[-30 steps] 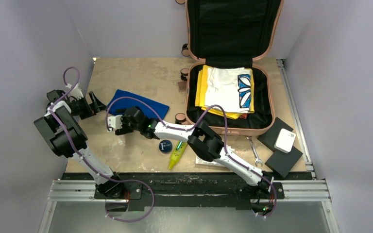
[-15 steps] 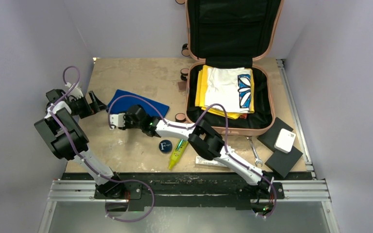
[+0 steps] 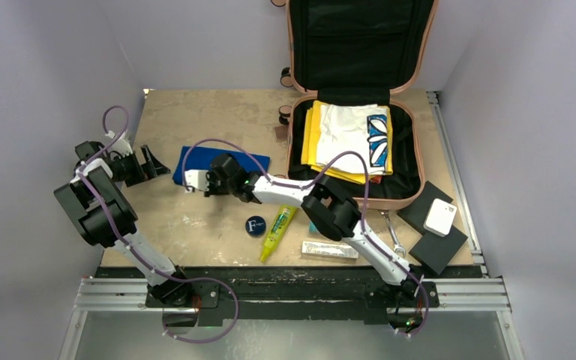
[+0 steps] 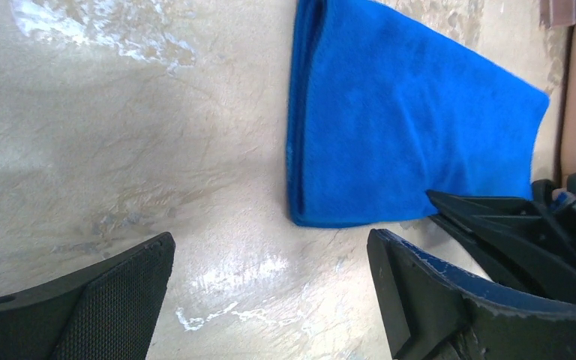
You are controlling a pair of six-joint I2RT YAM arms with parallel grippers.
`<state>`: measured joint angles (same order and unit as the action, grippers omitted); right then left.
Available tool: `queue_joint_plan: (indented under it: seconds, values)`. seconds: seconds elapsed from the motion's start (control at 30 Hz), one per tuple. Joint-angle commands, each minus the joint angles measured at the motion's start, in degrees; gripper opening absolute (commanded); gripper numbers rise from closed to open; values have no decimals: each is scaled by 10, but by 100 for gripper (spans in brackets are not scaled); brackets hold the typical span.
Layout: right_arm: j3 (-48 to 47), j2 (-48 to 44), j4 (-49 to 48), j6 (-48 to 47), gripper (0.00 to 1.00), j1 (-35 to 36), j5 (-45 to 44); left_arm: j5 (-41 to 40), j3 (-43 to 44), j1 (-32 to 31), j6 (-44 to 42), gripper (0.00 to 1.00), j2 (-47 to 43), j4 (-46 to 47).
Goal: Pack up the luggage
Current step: Pick up the clothes at the center of the board.
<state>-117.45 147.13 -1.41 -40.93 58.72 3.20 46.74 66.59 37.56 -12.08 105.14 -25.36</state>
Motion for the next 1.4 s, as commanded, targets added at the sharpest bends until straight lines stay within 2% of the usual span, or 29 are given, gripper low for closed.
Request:
queue_joint_plan:
  seconds: [0.0,0.13,0.33,0.37,0.4,0.47,0.57,0.73,0.87,1.0,1.13,1.37]
  values:
    - [81,-96,65,47,0,-18,85,-9,-16,-29,-40,99,-9,-1]
    - [106,-139,82,94,0,-34,158,-21,-22,-67,-33,99,11,14]
    - [58,-141,118,115,0,-52,204,-13,-8,-108,-26,99,53,12]
    - [53,-141,121,104,4,-52,194,-11,-7,-109,-24,99,57,11]
    - [53,-140,121,90,19,-52,179,-11,-6,-108,-22,99,59,10]
    - [65,-144,121,63,41,-48,168,-21,-8,-103,-11,99,60,19]
    - [74,-145,128,22,54,-33,160,-14,-3,-66,21,99,65,34]
    - [30,-125,138,-9,59,3,145,7,21,-2,40,99,63,33]
    - [-46,-79,145,-21,64,31,127,5,8,10,28,99,40,30]
    - [-78,-42,107,-30,71,51,78,6,-7,12,18,99,16,30]
    - [-109,-7,100,-31,72,52,67,6,-17,13,10,99,-1,30]
    - [-98,21,72,-37,71,48,38,16,-29,13,10,99,-19,32]
